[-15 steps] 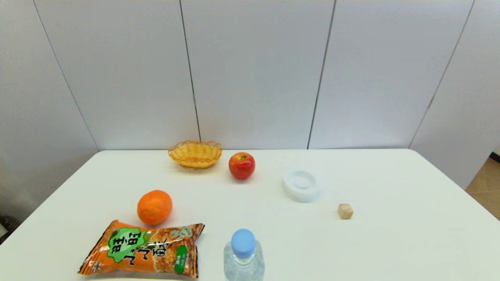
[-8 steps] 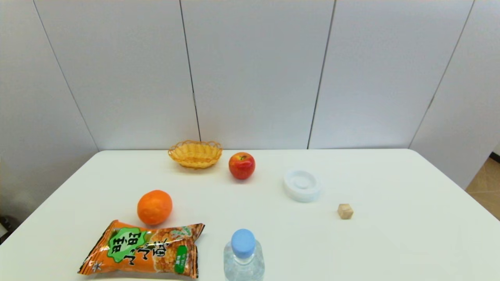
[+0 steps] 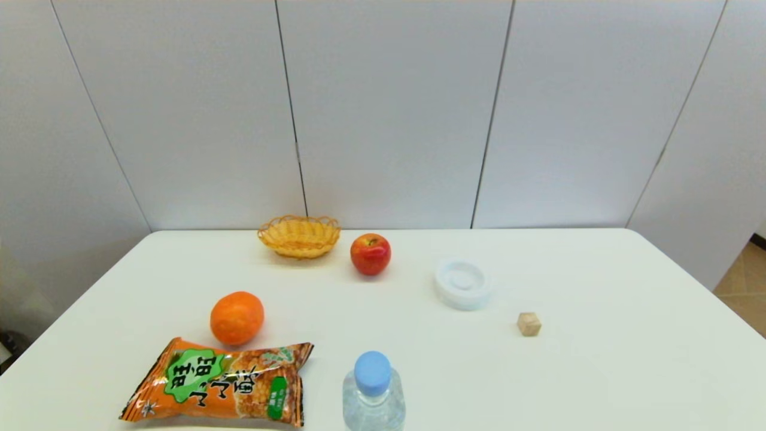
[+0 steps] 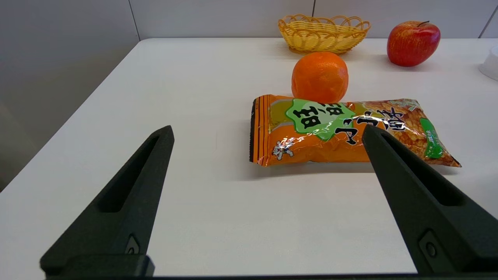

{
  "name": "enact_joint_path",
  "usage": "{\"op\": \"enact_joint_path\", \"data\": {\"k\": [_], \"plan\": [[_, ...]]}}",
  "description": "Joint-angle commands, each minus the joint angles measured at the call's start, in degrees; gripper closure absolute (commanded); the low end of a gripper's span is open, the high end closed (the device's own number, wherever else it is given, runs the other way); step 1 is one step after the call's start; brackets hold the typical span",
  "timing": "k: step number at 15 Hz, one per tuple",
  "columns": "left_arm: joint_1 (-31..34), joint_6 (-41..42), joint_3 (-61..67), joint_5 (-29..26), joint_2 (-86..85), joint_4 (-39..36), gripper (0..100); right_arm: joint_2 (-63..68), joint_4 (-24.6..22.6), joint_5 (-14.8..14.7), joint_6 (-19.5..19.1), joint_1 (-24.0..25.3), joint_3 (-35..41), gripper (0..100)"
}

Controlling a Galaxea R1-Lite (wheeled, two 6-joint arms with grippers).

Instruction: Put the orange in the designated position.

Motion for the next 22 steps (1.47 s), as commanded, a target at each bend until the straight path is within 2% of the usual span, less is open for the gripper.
{"op": "enact_joint_path", "data": {"k": [1,22], "plan": [[0.0,0.0,0.0,0.0,0.0,0.0,0,0.1,0.0,0.0,-0.1,0.0,0.0,0],[0.0,0.0,0.0,0.0,0.0,0.0,0,0.1,0.0,-0.1,0.1,0.0,-0.1,0]]}}
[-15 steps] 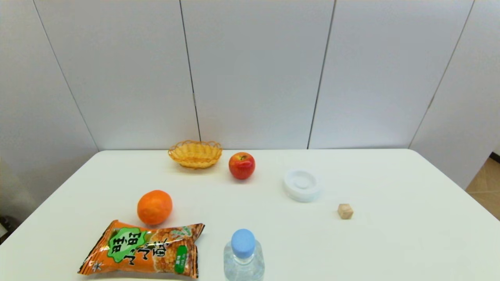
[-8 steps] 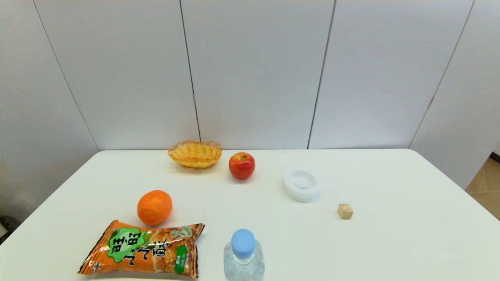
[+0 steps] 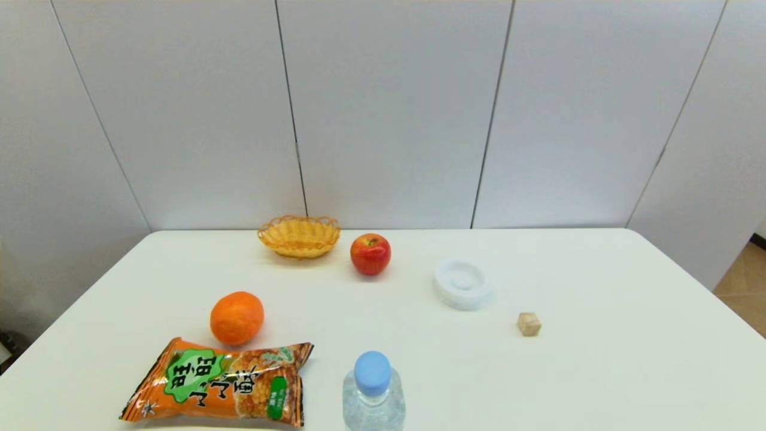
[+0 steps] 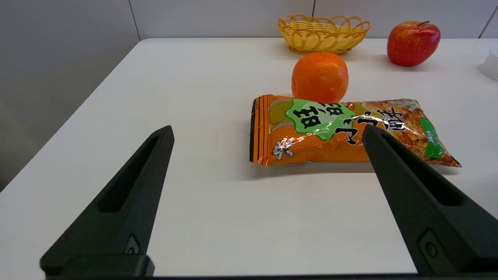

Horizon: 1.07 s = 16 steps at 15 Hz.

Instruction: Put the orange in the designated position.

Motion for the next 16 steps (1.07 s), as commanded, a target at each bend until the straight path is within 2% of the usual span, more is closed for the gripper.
{"op": "enact_joint_path", "data": {"k": [1,16], "plan": [[0.0,0.0,0.0,0.0,0.1,0.0,0,0.1,0.0,0.0,0.2,0.0,0.0,0],[0.0,0.0,0.0,0.0,0.1,0.0,0,0.1,0.0,0.0,0.2,0.0,0.0,0]]}}
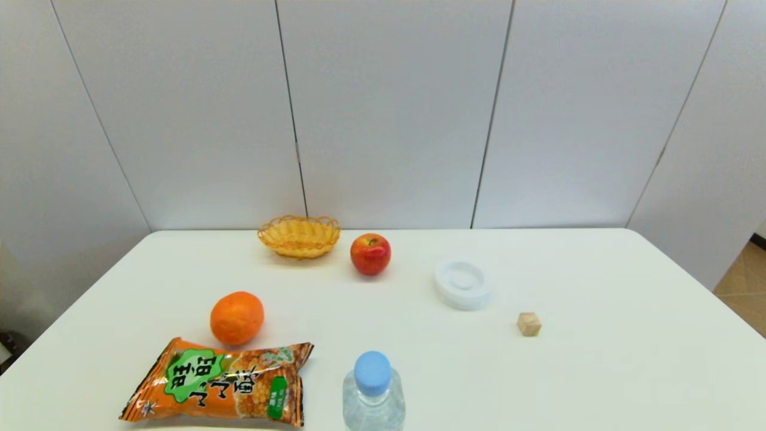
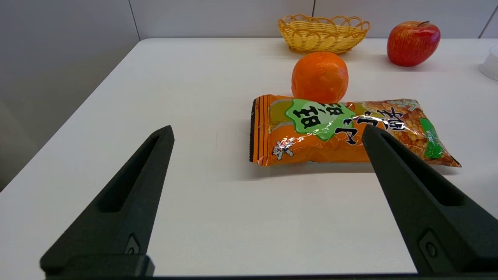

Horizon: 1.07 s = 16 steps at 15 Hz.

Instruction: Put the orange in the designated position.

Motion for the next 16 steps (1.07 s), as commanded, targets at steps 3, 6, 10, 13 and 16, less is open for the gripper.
{"op": "enact_joint_path", "data": {"k": [3,6,10,13,16], "plan": [[0.0,0.0,0.0,0.0,0.1,0.0,0,0.1,0.0,0.0,0.0,0.0,0.0,0],[0.0,0.0,0.0,0.0,0.1,0.0,0,0.1,0.0,0.0,0.0,0.0,-0.1,0],[0.0,0.0,0.0,0.0,0.1,0.0,0,0.1,0.0,0.0,0.0,0.0,0.0,0],[0.0,0.0,0.0,0.0,0.1,0.0,0,0.1,0.0,0.0,0.0,0.0,0.0,0],[0.0,0.0,0.0,0.0,0.1,0.0,0,0.1,0.0,0.0,0.0,0.0,-0.1,0]]}}
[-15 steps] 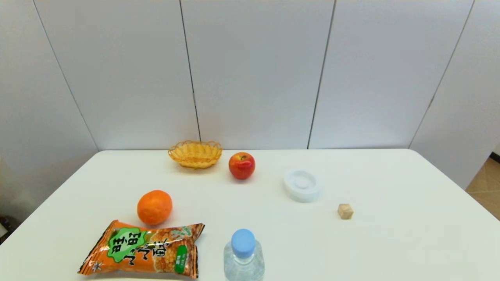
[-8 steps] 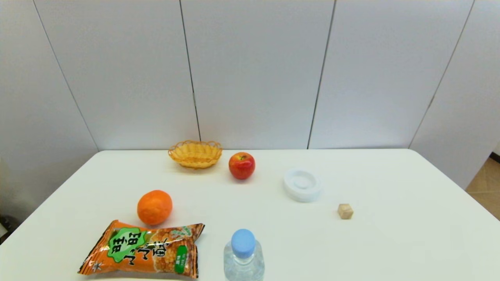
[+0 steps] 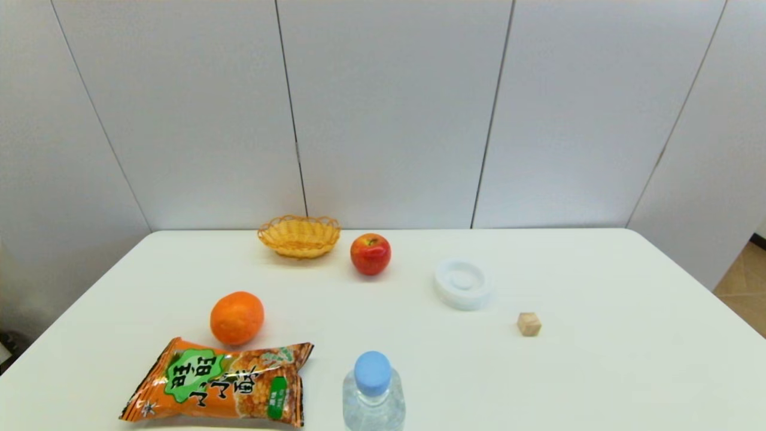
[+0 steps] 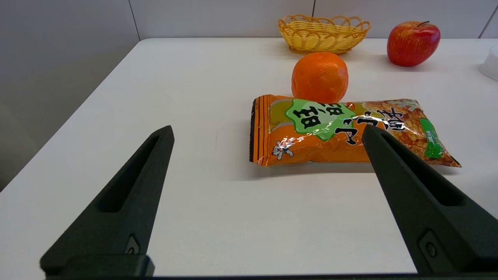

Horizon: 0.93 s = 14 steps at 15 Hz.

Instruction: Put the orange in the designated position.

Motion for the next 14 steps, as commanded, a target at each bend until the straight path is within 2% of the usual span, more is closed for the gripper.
{"op": "enact_joint_path", "data": {"k": [1,14], "plan": [[0.0,0.0,0.0,0.0,0.1,0.0,0,0.1,0.0,0.0,0.0,0.0,0.0,0],[0.0,0.0,0.0,0.0,0.1,0.0,0,0.1,0.0,0.0,0.0,0.0,0.0,0]]}}
